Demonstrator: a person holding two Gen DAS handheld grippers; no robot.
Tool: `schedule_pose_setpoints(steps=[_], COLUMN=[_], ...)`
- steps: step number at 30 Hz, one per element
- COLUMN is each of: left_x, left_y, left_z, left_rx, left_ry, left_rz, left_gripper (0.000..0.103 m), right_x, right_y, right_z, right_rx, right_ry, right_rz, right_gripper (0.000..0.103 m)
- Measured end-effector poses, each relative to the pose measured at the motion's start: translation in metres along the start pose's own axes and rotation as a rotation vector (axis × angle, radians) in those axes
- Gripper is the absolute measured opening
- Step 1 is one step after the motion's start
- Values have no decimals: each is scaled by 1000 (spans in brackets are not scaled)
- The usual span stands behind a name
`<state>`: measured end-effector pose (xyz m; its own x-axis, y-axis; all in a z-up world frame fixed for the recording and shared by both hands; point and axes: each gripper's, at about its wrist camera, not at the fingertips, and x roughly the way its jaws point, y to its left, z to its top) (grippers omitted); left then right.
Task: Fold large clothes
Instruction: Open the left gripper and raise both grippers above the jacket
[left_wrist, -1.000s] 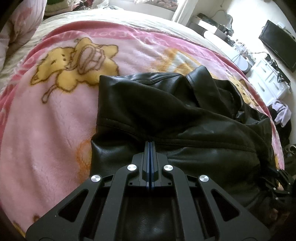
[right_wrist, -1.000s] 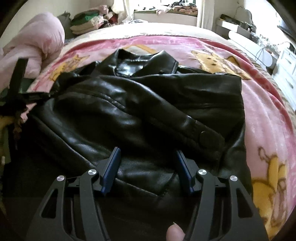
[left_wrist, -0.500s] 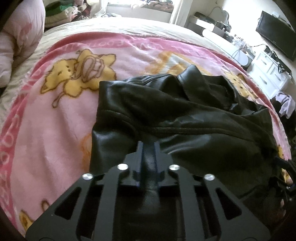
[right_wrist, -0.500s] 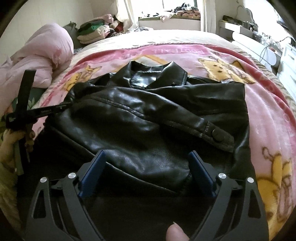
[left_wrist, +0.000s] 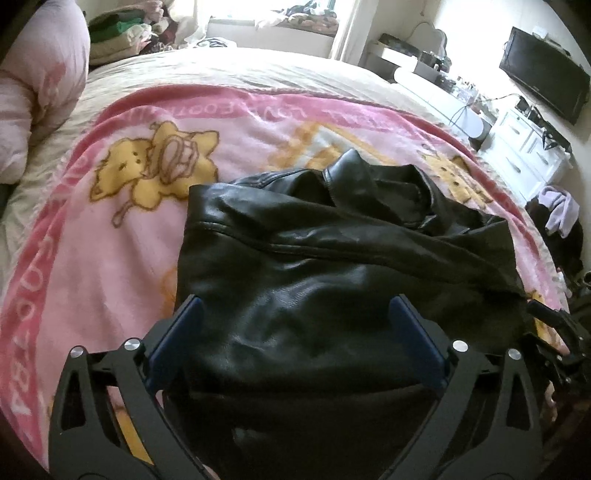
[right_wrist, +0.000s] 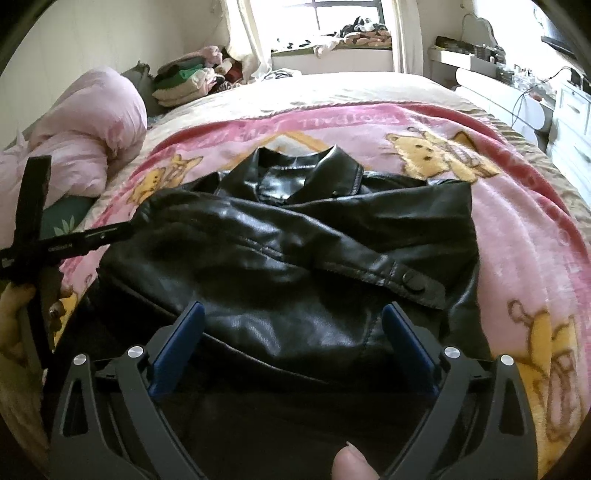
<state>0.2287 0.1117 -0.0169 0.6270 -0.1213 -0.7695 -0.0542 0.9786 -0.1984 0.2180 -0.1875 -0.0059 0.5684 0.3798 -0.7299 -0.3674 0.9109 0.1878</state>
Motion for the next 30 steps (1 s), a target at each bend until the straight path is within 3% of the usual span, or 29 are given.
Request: schedule_pose_setpoints(steps=[16, 30], left_x=[-40, -87], left_y=[-12, -36], left_z=[-10, -23], left_rx=[-4, 33], left_ry=[-26, -117], left_rz=[-18, -45], left_gripper=[94, 94], right_x=[-27, -67], right_y=[0, 10], right_z=[7, 7], right_rx=[27, -10], right_ry=[-68, -156], right_rz=[19, 4], right_gripper=[97, 97])
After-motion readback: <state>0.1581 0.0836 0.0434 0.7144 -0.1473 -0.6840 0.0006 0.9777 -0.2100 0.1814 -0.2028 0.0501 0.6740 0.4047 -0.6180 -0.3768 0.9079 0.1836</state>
